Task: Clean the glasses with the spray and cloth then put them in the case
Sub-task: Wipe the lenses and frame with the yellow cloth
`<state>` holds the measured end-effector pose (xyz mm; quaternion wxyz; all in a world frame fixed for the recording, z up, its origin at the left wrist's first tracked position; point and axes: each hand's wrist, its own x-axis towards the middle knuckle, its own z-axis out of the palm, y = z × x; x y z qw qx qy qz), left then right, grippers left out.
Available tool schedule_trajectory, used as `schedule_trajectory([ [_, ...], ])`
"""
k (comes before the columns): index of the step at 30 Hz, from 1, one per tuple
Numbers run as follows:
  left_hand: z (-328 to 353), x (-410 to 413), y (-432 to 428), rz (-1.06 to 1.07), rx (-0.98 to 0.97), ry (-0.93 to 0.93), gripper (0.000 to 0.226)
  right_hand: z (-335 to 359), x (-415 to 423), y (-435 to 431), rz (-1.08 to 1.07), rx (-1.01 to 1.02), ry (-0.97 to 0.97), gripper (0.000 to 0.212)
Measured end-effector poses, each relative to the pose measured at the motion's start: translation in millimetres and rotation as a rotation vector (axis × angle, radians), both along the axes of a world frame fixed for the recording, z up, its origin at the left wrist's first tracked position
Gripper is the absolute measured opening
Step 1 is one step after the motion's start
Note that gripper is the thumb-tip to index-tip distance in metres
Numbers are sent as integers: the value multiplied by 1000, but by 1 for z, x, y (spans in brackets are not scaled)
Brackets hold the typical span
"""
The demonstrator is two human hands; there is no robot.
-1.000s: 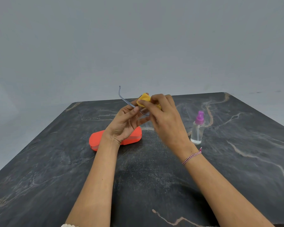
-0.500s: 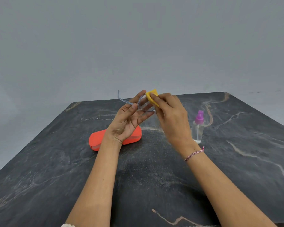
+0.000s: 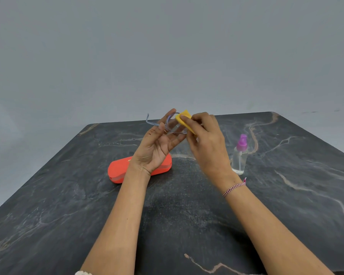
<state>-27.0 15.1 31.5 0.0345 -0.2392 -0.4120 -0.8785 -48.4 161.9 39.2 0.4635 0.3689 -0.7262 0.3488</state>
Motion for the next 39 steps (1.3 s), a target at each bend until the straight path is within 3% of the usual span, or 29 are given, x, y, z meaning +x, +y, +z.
schedule_trajectory([
  [3, 0, 0, 4, -2, -26, -33, 58, -1, 3, -4, 15, 18, 10, 37],
  [9, 3, 5, -6, -4, 84, 10, 46, -5, 5, -9, 123, 114, 38, 31],
  [15, 2, 3, -4, -21, 18, 2, 47, 1, 0, 0, 15, 5, 18, 35],
  [23, 1, 3, -6, -8, 74, -3, 47, -5, 11, -13, 80, 165, 46, 37],
  [31, 2, 3, -7, -23, 78, 29, 44, 1, 1, 0, -2, 60, 7, 36],
  [39, 1, 4, -7, -42, 94, 8, 43, -6, 11, -15, 55, 146, 37, 38],
])
